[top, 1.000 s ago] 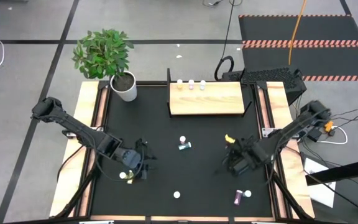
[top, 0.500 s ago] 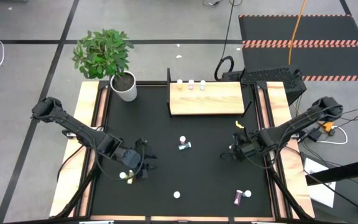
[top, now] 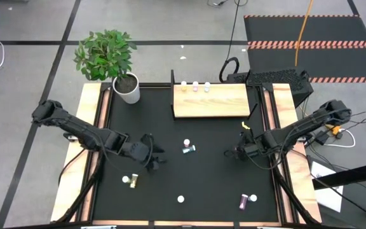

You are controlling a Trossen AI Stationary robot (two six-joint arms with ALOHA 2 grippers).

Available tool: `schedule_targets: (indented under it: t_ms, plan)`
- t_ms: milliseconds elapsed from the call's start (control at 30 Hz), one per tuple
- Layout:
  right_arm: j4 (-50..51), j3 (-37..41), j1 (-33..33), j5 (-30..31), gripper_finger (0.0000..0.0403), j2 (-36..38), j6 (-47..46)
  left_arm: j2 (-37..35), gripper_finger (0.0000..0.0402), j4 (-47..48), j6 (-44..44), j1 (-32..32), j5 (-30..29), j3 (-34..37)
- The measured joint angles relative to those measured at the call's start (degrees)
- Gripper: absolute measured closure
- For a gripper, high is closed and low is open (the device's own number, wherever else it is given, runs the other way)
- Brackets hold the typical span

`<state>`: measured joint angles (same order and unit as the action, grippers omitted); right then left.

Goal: Pick and place medicine bottles onto shelf by color
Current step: Put the top pink pill bottle on the shelf aligned with the other pink pill bottle

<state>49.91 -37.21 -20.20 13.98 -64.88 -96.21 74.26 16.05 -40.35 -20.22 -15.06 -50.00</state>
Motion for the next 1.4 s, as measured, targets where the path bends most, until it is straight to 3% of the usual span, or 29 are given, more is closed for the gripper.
schedule_targets:
  t_ms: [167,500,1000,1400]
  plan:
    - [0.09,0.0,2.0,2.1,0.0186,-0.2,-9.02,-0.02,0.0153,-1.54,2.06,1.86,0.66,0.0]
    - [-0.81,0.0,6.75,-4.88,0.0186,-3.9,-9.1,-0.02,0.0153,-0.77,9.02,5.66,6.59,0.0]
    - [-11.06,7.72,11.52,-5.61,0.0192,-6.15,-8.91,-0.02,0.0153,4.21,11.62,6.75,8.89,0.0]
    - [-10.46,7.85,11.37,-6.63,0.0267,-5.78,-3.4,-0.02,0.0153,2.96,11.68,9.02,9.03,0.0]
